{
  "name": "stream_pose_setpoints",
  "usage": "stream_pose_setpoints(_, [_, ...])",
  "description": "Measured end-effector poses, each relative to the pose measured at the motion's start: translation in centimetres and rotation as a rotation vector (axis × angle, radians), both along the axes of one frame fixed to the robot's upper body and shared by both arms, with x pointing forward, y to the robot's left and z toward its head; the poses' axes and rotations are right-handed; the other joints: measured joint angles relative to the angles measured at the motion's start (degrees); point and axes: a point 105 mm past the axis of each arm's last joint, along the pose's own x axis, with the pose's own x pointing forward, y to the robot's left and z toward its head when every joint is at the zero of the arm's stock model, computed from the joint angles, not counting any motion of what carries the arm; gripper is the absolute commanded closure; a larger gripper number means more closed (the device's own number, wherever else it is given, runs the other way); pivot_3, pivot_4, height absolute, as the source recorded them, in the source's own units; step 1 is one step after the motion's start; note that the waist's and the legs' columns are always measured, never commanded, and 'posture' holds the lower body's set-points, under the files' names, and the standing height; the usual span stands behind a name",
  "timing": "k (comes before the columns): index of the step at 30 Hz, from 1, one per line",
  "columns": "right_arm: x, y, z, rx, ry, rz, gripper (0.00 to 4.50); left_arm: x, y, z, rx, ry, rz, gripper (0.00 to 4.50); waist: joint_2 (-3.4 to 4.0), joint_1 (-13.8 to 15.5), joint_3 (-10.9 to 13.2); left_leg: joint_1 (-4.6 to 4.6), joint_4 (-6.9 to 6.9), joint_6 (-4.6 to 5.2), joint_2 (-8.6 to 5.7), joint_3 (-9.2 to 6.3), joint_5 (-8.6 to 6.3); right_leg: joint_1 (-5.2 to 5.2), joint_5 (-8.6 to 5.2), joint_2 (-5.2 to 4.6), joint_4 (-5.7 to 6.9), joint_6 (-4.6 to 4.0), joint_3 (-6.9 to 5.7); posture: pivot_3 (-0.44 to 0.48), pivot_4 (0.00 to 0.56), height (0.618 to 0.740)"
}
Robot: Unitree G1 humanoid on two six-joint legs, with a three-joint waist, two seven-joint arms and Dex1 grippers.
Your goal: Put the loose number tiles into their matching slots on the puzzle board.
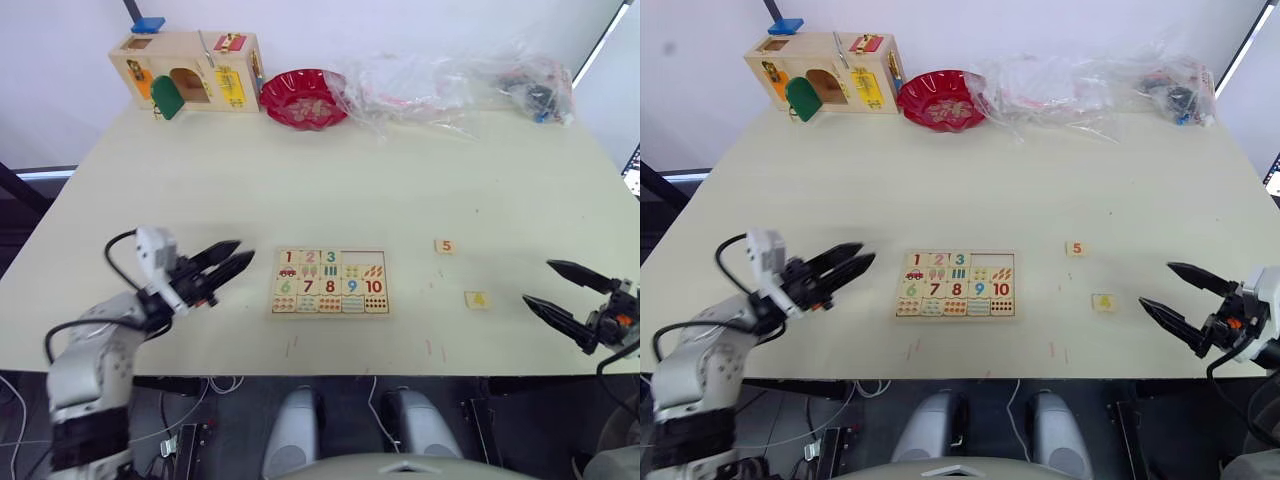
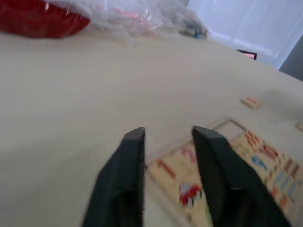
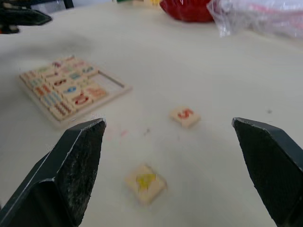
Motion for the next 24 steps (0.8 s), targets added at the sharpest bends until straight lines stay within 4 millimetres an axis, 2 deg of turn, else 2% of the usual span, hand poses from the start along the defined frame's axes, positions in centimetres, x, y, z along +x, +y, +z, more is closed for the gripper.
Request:
stream_pose_setpoints(2, [-0.9, -0.9, -0.7, -0.017, 0.038, -0.002, 0.0, -1.6, 1.0, -1.1, 0.007, 0.044, -0.001, 0.3, 0.01, 0.2, 0.0, 0.0, 0.03, 0.0, -0.01, 0.04, 0.0, 0.01, -0.01, -0.1, 0.0, 0.01, 0.0, 0.0, 0.15, 0.74])
stream_pose_setpoints(3, [-1.3, -1.4, -0.8, -0.031, 0.055, -0.004, 0.0, -2.1, 1.4, -1.5, 0.013, 0.064, -0.001, 0.06, 0.01, 0.2, 0.0, 0.0, 0.04, 0.0, 0.0, 0.06, 0.0, 0.0, -0.02, -0.13, -0.01, 0.03, 0.0, 0.0, 0.15, 0.74])
stream_pose_setpoints(6, [-1.8, -2.2, -0.7, -0.044, 0.062, -0.013, 0.0, -3.2, 2.3, -2.3, 0.034, 0.091, -0.007, 0.06, -0.04, 0.2, 0.0, 0.01, 0.04, -0.01, 0.01, 0.06, -0.01, 0.0, -0.04, -0.13, -0.03, 0.05, -0.01, 0.0, 0.15, 0.74])
stream_pose_setpoints(12, [-1.9, -2.0, -0.6, -0.066, 0.082, 0.03, 0.0, -4.2, 3.3, -3.2, 0.096, 0.129, -0.025, 0.06, -0.02, 0.1, 0.0, 0.0, 0.01, -0.01, 0.04, 0.08, -0.01, -0.07, -0.05, -0.14, -0.03, 0.05, 0.0, 0.0, 0.15, 0.74])
stream_pose_setpoints(17, [-1.4, -0.2, -1.0, -0.094, 0.115, 0.087, 0.0, -4.1, 2.6, -3.5, 0.138, 0.132, -0.084, 0.06, -0.01, 0.2, 0.0, -0.03, 0.0, -0.02, 0.1, 0.07, -0.01, -0.1, -0.04, -0.21, -0.04, 0.02, 0.0, 0.0, 0.15, 0.74])
stream_pose_setpoints(21, [-0.1, 1.5, -1.8, -0.209, 0.105, 0.147, 0.0, -5.0, 1.4, -2.5, 0.017, 0.098, -0.226, 0.06, -0.05, -0.2, -0.1, -0.04, -0.01, -0.02, 0.1, 0.07, -0.01, -0.17, -0.02, -0.2, -0.03, -0.01, 0.01, 0.0, 0.15, 0.74])
stream_pose_setpoints(24, [0.7, 2.4, -1.6, -0.239, 0.085, 0.186, 0.0, -5.3, 1.8, -2.3, 0.029, 0.063, -0.279, 0.06, -0.01, -0.3, 0.0, -0.05, -0.02, -0.01, 0.04, 0.14, -0.01, -0.19, -0.02, -0.14, -0.03, -0.01, 0.0, 0.0, 0.15, 0.74])
